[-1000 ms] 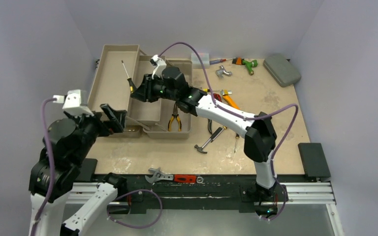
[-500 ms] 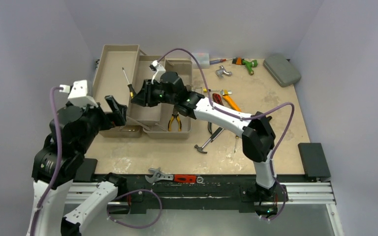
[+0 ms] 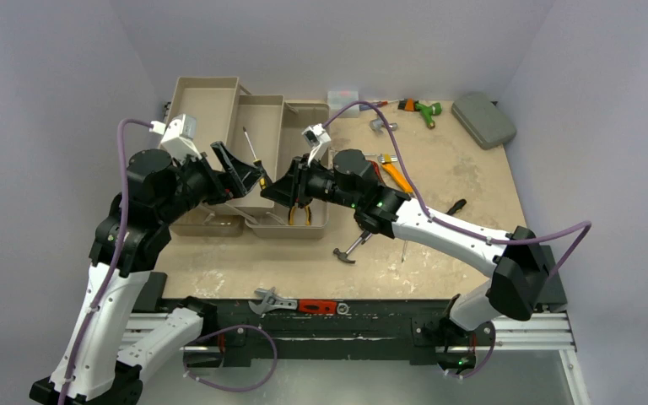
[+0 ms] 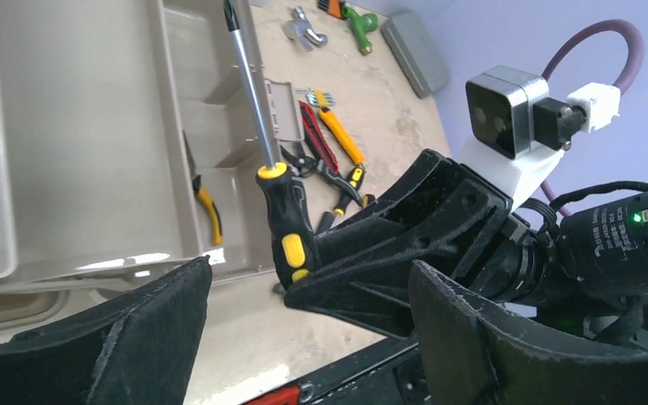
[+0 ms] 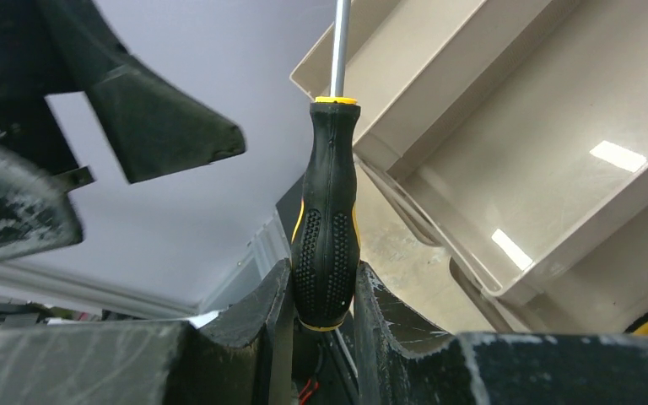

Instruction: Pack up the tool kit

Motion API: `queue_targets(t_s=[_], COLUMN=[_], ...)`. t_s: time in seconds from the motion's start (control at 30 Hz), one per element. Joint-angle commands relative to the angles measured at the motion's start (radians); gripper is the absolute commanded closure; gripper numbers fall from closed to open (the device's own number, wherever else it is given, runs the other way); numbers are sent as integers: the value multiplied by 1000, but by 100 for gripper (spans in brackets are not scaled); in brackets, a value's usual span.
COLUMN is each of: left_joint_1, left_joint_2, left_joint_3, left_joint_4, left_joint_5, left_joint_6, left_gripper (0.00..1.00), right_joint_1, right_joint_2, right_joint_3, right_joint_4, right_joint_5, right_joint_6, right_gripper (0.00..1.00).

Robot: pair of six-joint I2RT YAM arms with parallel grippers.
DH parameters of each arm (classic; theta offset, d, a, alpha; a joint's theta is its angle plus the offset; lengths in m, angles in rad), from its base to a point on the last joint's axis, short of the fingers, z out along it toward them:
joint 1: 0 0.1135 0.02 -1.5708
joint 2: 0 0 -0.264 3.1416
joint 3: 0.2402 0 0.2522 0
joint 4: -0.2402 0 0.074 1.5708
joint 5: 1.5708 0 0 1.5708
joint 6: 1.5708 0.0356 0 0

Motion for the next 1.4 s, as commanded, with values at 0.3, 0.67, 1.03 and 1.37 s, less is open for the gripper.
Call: queue_targets(t_s=[0.3, 0.67, 1.03, 1.37], left_joint_1=[3, 3, 123, 259], left_joint_2=[37, 118, 342, 648], left_joint_3=[-142, -102, 339, 443], left_joint_4=[254, 288, -175, -262], left_joint_5=[82, 62, -502, -454], left_joint_6=[-192, -89, 403, 434], left_gripper=[36, 100, 100, 100], right_joint_1=[16, 19, 19, 17], right_joint_2=[-92, -122, -300, -369], right_joint_3=[-70, -72, -94, -71], right_joint_4=[141, 93, -250, -741], right_joint_5=[-64, -26, 274, 721], right_joint_6=[-34, -56, -101, -135], right_gripper=[100, 58, 17, 9])
